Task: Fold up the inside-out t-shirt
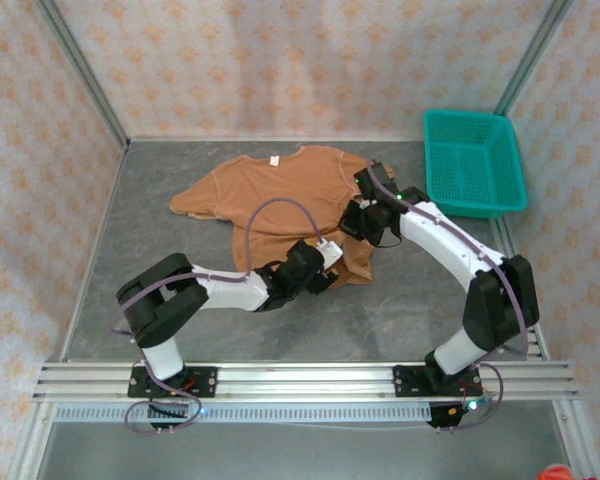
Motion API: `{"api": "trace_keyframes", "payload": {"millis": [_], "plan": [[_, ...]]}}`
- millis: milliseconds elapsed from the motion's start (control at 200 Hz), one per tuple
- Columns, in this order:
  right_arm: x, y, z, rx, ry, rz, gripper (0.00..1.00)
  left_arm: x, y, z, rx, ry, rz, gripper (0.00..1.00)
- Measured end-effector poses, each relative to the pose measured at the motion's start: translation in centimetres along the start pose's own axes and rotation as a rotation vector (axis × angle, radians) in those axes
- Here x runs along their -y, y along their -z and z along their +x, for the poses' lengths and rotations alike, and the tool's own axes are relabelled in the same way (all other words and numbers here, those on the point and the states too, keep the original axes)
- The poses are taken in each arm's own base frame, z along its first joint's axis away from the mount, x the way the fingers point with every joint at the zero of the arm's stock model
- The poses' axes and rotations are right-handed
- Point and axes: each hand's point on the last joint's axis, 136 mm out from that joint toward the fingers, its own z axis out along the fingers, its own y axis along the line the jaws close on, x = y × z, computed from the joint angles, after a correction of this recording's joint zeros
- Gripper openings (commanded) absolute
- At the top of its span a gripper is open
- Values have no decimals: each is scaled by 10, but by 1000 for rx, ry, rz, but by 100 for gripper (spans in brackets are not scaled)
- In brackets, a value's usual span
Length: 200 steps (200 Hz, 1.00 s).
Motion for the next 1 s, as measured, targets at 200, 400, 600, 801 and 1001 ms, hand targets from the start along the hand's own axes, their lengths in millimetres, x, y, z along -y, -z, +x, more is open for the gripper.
{"api": "trace_keyframes", "payload": {"millis": [200, 400, 600, 801, 1001], "plan": [[19, 25, -13, 57, -47, -10, 0, -50, -5, 16, -73, 26, -103, 50], [31, 37, -23, 93, -74, -11, 0, -111, 24, 12, -80, 95, -210, 20], [43, 23, -27, 75, -51, 44, 0, -120, 51, 4, -88, 114, -204, 0], [39, -4, -77, 103, 6, 137, 0, -116, 66, -33, -116, 227, -112, 0], [31, -21, -138, 203, 78, 263, 28, -112, 55, -90, -125, 389, -27, 0]]}}
